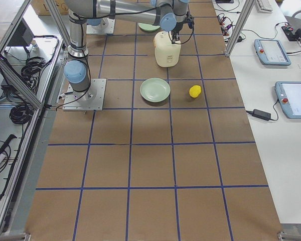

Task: Press rice cooker button
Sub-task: 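Lower the right gripper onto the green button on the cooker lid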

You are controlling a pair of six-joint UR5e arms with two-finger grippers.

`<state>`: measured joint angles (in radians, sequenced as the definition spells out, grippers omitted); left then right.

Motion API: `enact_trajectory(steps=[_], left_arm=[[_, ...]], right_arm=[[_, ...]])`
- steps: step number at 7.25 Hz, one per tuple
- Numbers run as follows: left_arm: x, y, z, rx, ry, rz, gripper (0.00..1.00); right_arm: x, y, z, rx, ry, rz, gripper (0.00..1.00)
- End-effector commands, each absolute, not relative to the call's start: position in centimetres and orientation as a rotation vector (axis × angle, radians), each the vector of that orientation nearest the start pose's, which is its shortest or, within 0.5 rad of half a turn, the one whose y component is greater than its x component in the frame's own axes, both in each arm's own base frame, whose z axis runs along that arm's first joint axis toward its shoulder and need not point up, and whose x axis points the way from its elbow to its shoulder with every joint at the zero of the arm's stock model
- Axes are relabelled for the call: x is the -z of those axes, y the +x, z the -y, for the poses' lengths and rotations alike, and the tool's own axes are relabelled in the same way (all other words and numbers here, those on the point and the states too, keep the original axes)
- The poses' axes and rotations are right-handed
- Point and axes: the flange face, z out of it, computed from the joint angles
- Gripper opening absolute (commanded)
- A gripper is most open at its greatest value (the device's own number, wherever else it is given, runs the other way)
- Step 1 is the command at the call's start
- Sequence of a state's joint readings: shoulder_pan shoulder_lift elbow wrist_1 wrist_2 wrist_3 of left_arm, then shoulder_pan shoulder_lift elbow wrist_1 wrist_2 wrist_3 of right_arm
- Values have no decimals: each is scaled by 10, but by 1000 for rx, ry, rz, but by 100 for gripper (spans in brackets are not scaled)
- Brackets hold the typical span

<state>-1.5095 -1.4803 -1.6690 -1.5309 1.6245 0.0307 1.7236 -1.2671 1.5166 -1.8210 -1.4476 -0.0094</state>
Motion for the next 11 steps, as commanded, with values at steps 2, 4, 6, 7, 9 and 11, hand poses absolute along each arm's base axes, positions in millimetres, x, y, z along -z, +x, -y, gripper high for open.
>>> enact_trajectory(steps=[2, 4, 6, 7, 9, 11], left_arm=[[-487, -100, 464, 46, -49, -3086, 100], [-487, -100, 464, 46, -49, -3086, 100], [-487, -100, 464, 46, -49, -3086, 100], [-487, -100, 464, 46, -49, -3086, 100], [-487, -100, 464, 46, -49, -3086, 100], [-486, -100, 463, 44, -49, -3086, 100]], right_arm=[[-372, 237, 577, -13, -247, -3007, 8], [-368, 237, 575, -25, -247, -3008, 8], [-360, 236, 567, -39, -246, -3007, 8], [-363, 236, 566, -32, -244, -3009, 8], [-370, 235, 563, -17, -238, -3008, 8], [-371, 237, 562, -17, -238, -3010, 8]])
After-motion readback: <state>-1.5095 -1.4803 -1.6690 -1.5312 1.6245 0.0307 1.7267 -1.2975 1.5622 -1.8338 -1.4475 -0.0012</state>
